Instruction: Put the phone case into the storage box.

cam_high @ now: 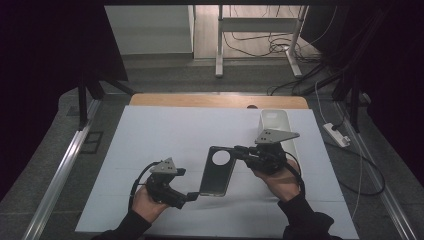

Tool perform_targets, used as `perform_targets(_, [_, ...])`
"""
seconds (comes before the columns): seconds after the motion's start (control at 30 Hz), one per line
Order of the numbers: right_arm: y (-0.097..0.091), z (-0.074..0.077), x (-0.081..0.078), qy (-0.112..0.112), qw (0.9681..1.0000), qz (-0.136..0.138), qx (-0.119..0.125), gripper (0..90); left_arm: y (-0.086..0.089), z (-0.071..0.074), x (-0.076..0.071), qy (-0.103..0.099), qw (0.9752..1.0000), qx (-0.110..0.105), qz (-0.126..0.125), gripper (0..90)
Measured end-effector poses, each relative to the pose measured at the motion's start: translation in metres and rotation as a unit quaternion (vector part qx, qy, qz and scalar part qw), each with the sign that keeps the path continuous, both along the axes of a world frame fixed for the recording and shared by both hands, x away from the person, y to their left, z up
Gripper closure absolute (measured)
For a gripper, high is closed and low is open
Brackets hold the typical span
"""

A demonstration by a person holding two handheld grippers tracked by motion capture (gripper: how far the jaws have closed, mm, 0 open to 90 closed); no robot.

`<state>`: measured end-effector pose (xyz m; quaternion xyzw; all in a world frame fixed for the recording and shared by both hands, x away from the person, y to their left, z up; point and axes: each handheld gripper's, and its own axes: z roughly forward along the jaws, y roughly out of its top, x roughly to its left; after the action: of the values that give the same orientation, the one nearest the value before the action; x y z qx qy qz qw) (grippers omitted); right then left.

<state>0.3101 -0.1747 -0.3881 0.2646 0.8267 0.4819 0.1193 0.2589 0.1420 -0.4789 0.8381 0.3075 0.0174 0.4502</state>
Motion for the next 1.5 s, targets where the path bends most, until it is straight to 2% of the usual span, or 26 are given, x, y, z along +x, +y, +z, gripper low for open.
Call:
perform_targets(0.1, [-0.002,0.001,0.002,-0.001,1.0,-0.004,-0.002,78.8,0.008,-0.001,-0.003,-0.007,0.9999,-0.005,0.013,1.3])
perform_targets(0.27, [-0.005,0.003,0.007,0.001,1.0,-0.008,0.0,78.8,0.021,-0.004,-0.009,-0.017,0.999,-0.026,0.031,0.0])
perform_targets(0.5, [-0.01,0.008,0.013,-0.002,0.9999,-0.014,-0.003,78.8,0.04,-0.009,-0.022,-0.024,0.9974,-0.015,0.067,0.0])
perform_targets(0.63, [-0.014,0.011,0.018,-0.003,0.9998,-0.019,-0.004,78.8,0.054,-0.01,-0.032,-0.034,0.9949,-0.01,0.095,0.0])
perform_targets(0.8, [-0.017,0.015,0.022,-0.006,0.9998,-0.02,-0.006,78.8,0.064,-0.012,-0.04,-0.039,0.9927,-0.007,0.113,0.0])
perform_targets(0.97, [-0.02,0.02,0.028,-0.011,0.9996,-0.024,-0.009,78.9,0.076,-0.017,-0.053,-0.044,0.9897,0.011,0.136,0.0])
perform_targets(1.0, [-0.02,0.02,0.028,-0.011,0.9996,-0.024,-0.009,78.9,0.076,-0.017,-0.053,-0.044,0.9897,0.011,0.136,0.0])
perform_targets(1.07, [-0.023,0.023,0.031,-0.014,0.9995,-0.027,-0.009,78.8,0.081,-0.018,-0.058,-0.046,0.9878,0.016,0.148,0.0])
perform_targets(1.23, [-0.027,0.028,0.036,-0.016,0.9993,-0.031,-0.008,78.8,0.087,-0.02,-0.064,-0.044,0.986,0.022,0.159,0.0])
perform_targets(1.5, [-0.035,0.035,0.045,-0.024,0.9988,-0.042,-0.013,78.8,0.093,-0.021,-0.072,-0.046,0.9848,0.027,0.165,0.0])
